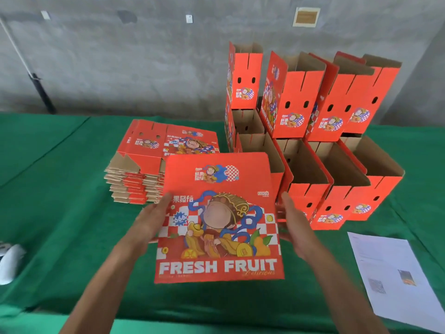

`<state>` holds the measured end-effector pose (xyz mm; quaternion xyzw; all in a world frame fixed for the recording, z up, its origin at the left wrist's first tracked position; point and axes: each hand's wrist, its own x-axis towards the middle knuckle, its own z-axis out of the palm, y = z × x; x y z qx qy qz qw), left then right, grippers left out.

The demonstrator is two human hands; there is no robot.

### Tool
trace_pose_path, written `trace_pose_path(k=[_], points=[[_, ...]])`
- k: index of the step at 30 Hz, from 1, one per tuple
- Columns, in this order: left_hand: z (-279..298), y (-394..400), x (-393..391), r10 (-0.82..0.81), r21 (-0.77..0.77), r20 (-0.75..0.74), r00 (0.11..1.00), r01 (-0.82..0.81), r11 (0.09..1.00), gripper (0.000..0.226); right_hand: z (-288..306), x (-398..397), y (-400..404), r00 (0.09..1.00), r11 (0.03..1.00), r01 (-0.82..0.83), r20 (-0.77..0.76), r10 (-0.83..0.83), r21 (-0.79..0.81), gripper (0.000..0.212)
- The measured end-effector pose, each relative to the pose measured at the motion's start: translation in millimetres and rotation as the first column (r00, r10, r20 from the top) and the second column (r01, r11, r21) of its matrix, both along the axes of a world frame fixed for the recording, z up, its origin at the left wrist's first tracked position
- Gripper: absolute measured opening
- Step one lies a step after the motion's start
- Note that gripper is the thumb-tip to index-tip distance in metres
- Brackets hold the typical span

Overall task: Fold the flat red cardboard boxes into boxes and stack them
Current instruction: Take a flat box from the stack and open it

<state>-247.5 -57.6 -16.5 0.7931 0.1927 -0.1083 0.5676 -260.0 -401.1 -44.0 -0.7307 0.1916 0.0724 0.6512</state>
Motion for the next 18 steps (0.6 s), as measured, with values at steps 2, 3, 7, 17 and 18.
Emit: trace_pose_path(k=[2,3,7,17,18], points=[[-4,-3,-8,0.058,0.043,0.060,0.996,-0.061,0.997,0.086,0,0,19,0.997,0.998,-0.039,0.058,0.042,-0.042,0.070],[-7,-2,-12,0.108,0.036,0.106,0.988,-0.112,0.993,0.094,0,0,27,0.995,0.998,-0.050,0.086,0.052,-0.029,0.069],[-14,2,-22,0.259,-0.249,0.137,0.956,-0.220,0.943,0.087,-10,-6,31,0.997,0.975,-0.010,0.082,-0.009,0.222,0.068],[-54,14,-44,-0.020,-0.307,-0.064,0.998,0.000,0.952,0.079,-61,-41,5,0.976,0.949,-0.197,-0.046,0.214,0.245,0.089],[-53,13,-41,-0.004,-0.177,0.018,1.000,0.007,0.984,0.074,-63,-42,3,0.977,0.956,-0.188,-0.052,0.205,0.224,0.089]])
